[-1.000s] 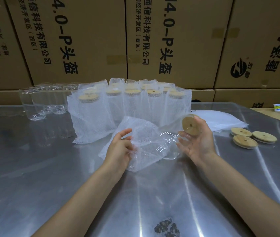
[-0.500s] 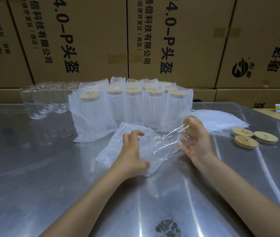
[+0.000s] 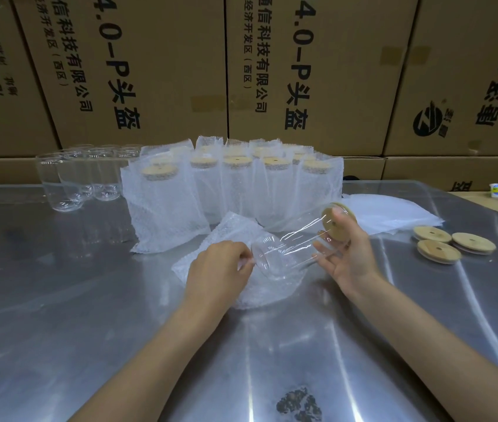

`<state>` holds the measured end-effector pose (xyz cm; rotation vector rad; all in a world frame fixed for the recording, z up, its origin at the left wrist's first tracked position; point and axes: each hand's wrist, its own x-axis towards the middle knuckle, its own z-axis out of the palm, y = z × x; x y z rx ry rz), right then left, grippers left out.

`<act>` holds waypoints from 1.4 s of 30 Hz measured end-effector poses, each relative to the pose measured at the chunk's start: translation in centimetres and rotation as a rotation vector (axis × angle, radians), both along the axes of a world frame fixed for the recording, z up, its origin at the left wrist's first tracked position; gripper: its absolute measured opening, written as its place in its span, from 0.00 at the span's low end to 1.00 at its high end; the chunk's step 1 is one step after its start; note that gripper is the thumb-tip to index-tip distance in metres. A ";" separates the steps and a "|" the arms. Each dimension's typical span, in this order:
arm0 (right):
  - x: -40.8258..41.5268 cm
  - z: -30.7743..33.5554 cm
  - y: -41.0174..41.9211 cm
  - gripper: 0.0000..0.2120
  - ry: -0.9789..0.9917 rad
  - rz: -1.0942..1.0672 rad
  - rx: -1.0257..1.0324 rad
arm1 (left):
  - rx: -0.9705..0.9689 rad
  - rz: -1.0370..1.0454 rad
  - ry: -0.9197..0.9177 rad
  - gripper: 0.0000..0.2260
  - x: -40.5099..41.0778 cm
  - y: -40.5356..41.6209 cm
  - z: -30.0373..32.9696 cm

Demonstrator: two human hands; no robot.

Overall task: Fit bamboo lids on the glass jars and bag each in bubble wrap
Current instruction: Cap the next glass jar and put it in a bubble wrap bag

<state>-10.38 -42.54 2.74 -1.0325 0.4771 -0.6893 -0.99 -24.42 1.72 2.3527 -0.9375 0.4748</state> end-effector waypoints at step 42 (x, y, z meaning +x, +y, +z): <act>0.3 -0.7 2.1 0.25 -0.128 0.056 -0.118 | -0.437 -0.160 -0.172 0.12 -2.1 0.2 1.9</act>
